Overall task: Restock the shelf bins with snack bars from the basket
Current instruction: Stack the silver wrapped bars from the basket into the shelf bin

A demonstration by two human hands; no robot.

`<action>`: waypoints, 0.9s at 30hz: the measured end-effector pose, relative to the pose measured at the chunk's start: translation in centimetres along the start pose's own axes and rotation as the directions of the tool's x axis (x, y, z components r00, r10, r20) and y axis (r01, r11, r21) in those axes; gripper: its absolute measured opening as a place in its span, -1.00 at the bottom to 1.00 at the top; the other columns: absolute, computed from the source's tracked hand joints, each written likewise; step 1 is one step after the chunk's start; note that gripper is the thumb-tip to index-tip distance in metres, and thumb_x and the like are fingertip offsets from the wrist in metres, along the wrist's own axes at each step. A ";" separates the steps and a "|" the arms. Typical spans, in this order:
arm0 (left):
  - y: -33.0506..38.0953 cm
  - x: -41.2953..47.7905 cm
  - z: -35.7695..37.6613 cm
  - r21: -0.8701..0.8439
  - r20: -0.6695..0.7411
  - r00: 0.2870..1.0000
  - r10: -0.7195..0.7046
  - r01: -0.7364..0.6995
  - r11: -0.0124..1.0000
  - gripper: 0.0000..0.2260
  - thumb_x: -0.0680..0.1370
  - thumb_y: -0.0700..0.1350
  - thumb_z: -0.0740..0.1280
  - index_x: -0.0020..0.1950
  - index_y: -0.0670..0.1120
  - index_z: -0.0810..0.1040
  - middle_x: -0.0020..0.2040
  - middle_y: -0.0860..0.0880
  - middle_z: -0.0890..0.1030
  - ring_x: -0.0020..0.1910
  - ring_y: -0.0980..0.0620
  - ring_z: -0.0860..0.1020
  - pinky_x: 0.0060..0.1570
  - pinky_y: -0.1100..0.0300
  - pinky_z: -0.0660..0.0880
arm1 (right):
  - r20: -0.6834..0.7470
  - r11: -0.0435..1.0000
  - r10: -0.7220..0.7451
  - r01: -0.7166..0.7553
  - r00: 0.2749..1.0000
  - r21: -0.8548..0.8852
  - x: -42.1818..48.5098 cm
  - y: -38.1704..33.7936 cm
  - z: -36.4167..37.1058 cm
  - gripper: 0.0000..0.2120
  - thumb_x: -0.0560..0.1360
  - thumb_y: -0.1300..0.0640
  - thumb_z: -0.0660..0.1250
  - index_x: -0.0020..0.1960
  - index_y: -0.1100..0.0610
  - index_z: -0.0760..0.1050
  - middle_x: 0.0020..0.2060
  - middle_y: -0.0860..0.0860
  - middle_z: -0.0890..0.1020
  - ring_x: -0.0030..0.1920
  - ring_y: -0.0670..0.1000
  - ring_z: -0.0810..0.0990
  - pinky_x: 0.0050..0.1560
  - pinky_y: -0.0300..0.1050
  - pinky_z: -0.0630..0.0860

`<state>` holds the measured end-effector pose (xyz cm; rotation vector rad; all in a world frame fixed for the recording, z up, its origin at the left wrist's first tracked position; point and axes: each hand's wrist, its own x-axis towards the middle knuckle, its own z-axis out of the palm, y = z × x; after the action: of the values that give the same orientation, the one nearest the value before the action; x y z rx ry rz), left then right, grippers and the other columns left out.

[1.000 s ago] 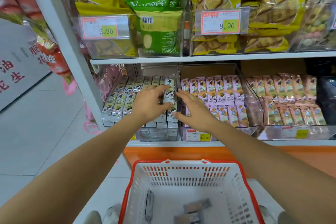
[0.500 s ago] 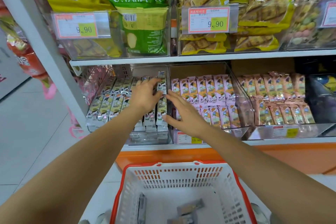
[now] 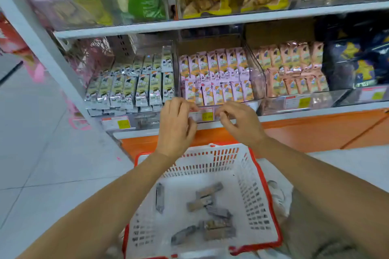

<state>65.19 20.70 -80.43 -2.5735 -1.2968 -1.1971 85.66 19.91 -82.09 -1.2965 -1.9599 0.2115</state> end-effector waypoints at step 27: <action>0.3 -25.9 24.8 0.154 0.988 0.008 -0.156 -0.218 0.964 -0.62 0.63 -0.12 0.13 0.45 -0.08 0.40 0.60 -0.07 -0.02 0.56 -0.12 -0.02 0.48 0.01 0.09 | 0.359 0.798 0.535 -0.318 0.764 -0.512 -20.2 10.3 7.1 -0.45 0.58 0.08 0.18 0.55 0.04 0.15 0.58 0.04 -0.17 0.53 0.00 -0.33 0.40 -0.12 -0.27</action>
<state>71.55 11.29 -114.50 -3.0086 -1.1626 1.2993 92.23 9.57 -102.43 -2.1784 -2.1543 0.3924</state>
